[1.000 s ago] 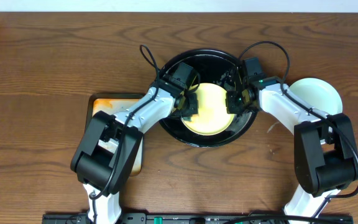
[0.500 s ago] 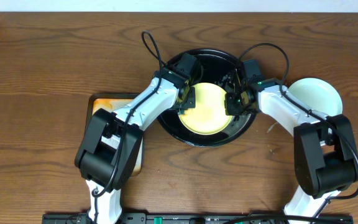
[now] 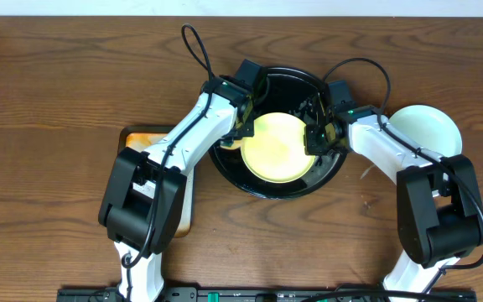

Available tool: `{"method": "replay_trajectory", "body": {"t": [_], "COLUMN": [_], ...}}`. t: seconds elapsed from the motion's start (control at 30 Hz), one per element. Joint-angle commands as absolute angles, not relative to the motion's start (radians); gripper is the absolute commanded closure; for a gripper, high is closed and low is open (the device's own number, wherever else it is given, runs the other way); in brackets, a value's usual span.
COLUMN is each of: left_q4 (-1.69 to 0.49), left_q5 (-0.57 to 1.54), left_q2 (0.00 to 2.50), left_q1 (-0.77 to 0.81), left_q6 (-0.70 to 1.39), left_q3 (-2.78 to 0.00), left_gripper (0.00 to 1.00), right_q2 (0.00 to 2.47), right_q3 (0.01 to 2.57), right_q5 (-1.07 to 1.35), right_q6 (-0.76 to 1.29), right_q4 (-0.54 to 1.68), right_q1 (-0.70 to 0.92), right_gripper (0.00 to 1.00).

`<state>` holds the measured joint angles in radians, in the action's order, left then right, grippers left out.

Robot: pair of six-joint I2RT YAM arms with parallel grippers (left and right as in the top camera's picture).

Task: Clean dirty plates on tray and stack at the side

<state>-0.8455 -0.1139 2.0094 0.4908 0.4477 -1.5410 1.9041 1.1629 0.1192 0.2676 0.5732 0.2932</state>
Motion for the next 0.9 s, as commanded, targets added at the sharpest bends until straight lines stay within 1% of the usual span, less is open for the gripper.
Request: {"method": "replay_trajectory", "body": {"t": [0.0, 0.3, 0.37, 0.5, 0.67, 0.73, 0.87], "left_q4": [-0.863, -0.84, -0.831, -0.833, -0.838, -0.837, -0.853], "left_q5": [-0.075, 0.237, 0.305, 0.364, 0.386, 0.386, 0.385], "left_q2": [2.027, 1.965, 1.943, 1.909, 1.882, 1.879, 1.877], "left_q1": [0.48, 0.4, 0.376, 0.351, 0.344, 0.344, 0.336], "left_q6": [0.418, 0.344, 0.324, 0.297, 0.28, 0.278, 0.27], "left_q3": [-1.562, -1.562, -1.562, -1.562, -1.562, -1.562, -1.562], "left_gripper": [0.92, 0.92, 0.92, 0.91, 0.91, 0.92, 0.92], "right_q2": [1.897, 1.725, 1.687, 1.618, 1.561, 1.552, 1.552], "right_q3": [1.161, 1.247, 1.253, 1.256, 1.256, 1.256, 1.256], "right_q5": [0.03, 0.024, -0.012, -0.105, -0.305, -0.369, -0.587], "right_q6": [0.236, 0.093, 0.086, 0.012, -0.094, -0.152, -0.221], "right_q4": [0.605, 0.636, 0.631, 0.627, 0.617, 0.609, 0.582], "right_q1": [0.287, 0.29, 0.289, 0.291, 0.336, 0.371, 0.455], "right_gripper": [0.99, 0.99, 0.99, 0.99, 0.99, 0.99, 0.99]}}
